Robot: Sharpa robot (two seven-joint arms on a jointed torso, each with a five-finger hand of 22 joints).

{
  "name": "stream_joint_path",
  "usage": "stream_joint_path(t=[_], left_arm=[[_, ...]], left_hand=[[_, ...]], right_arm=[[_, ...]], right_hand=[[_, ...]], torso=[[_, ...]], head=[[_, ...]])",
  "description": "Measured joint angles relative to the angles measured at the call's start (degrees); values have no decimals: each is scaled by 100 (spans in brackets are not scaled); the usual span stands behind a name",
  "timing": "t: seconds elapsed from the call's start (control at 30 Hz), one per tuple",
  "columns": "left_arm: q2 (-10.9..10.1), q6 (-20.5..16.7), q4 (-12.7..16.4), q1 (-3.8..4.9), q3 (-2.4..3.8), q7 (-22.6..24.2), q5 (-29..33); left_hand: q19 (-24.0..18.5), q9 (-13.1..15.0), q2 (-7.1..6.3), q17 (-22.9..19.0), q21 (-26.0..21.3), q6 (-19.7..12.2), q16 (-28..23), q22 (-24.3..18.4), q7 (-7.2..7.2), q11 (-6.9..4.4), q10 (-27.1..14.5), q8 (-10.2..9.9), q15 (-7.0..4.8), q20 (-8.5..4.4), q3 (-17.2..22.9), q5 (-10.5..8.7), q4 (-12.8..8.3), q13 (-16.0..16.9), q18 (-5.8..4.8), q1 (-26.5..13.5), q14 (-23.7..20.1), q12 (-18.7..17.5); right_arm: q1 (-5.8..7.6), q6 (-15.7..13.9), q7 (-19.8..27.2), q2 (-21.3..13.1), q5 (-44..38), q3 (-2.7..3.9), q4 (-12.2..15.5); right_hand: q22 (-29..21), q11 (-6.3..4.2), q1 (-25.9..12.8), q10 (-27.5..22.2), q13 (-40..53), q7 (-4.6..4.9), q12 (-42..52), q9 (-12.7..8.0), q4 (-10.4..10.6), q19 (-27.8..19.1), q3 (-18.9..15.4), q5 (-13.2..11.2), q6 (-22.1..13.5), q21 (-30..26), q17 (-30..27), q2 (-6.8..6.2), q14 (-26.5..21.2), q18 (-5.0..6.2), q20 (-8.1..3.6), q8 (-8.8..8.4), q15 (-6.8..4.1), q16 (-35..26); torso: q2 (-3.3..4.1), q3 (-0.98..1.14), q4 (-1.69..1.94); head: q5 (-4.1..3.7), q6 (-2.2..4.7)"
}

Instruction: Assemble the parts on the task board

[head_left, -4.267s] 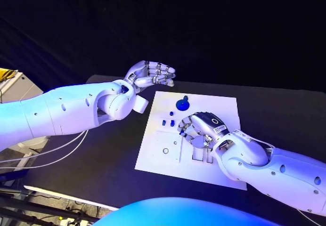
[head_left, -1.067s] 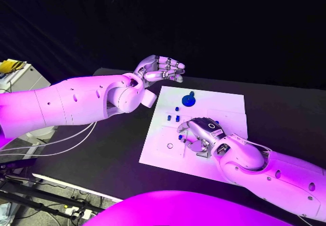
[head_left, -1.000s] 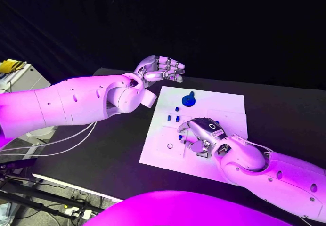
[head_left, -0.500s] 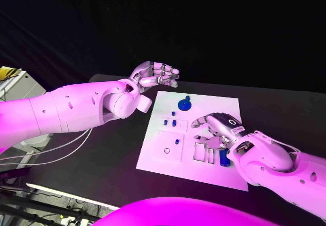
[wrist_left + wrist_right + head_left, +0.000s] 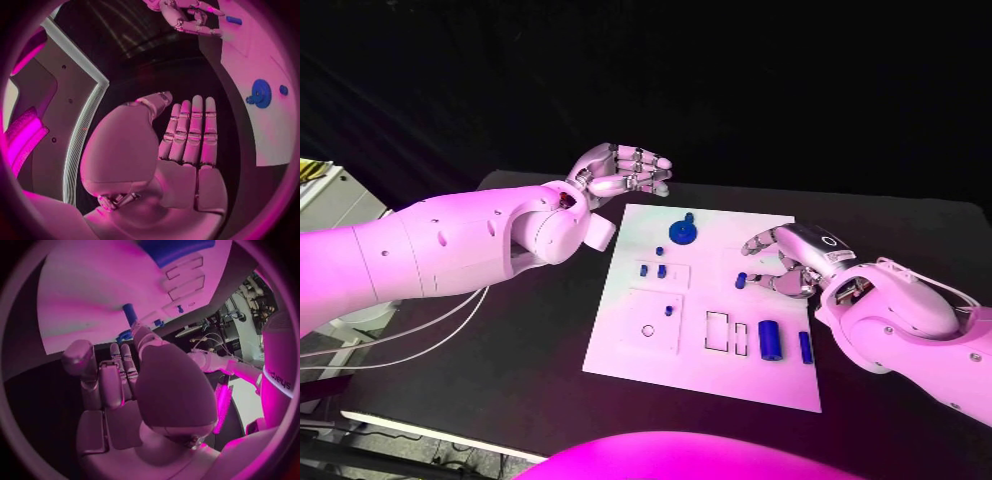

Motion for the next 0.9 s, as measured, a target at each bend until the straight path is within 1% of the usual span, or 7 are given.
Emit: stream_joint_path(t=[0.17,0.43,0.6,0.73,0.8,0.83,0.9], left_arm=[[5,3,-7,0,-1,0,-1],[5,6,-24,-1,-3,-7,-3],[4,27,-28,-1,-3,-21,-4],[4,53,-29,-1,-3,-41,-6],[5,67,-29,-1,-3,-51,-7],[5,72,-30,-1,-3,-55,-7],[5,84,-30,-1,-3,-63,-8]], left_hand=[[0,0,0,0,0,0,0,0,0,0,0,0,0,0,0,0,0,0,1,0,0,0],[0,0,0,-1,0,0,0,0,0,0,0,0,0,0,0,0,0,0,0,0,0,0],[0,0,0,7,0,0,0,1,0,0,0,0,0,0,0,0,0,0,1,0,0,0],[0,0,0,7,0,0,0,1,0,0,0,0,0,0,0,0,0,0,1,0,0,0],[0,0,0,7,0,0,0,1,0,0,0,0,0,0,0,0,0,0,1,0,0,0],[0,0,0,7,0,0,0,1,0,0,0,0,0,0,0,0,0,0,1,0,0,0],[0,0,0,7,0,0,0,1,0,0,0,0,0,0,0,0,0,0,0,0,0,0]], right_arm=[[3,173,8,42,53,-5,-60],[-7,411,15,112,89,-24,-131],[-17,504,22,192,112,-35,-185],[-26,557,30,251,124,-44,-201],[-30,579,36,275,129,-47,-209],[-30,585,37,285,130,-47,-212],[-30,590,38,301,130,-45,-221]], right_hand=[[0,-56,73,119,13,-20,116,-7,83,24,51,0,-20,78,25,25,0,-1,18,-29,0,23],[-1,-112,121,341,23,-20,259,-7,189,74,157,0,-20,172,63,74,0,-1,-32,-50,0,50],[-1,-167,126,613,30,-23,331,4,288,128,312,0,29,298,119,78,-12,-1,-86,-49,-61,106],[-1,-233,156,897,31,20,331,42,311,177,558,0,130,432,160,108,3,-2,-135,-49,-128,139],[-1,-259,159,1001,31,2,331,61,318,199,659,0,166,546,193,112,-1,-2,-157,-48,-148,167],[-1,-273,180,1080,33,29,330,73,312,234,731,-1,198,649,216,132,-17,-2,-169,-33,-164,187],[-1,-293,180,1166,36,30,321,92,301,250,817,-2,204,721,241,133,0,-2,-167,-13,-188,187]], torso=[[3,-6,7],[8,-12,12],[8,-12,13],[9,-12,14],[9,-12,13],[9,-12,13],[8,-13,13]], head=[[-11,3],[-14,-14],[-21,-21],[-27,-25],[-28,-30],[-29,-33],[-31,-40]])
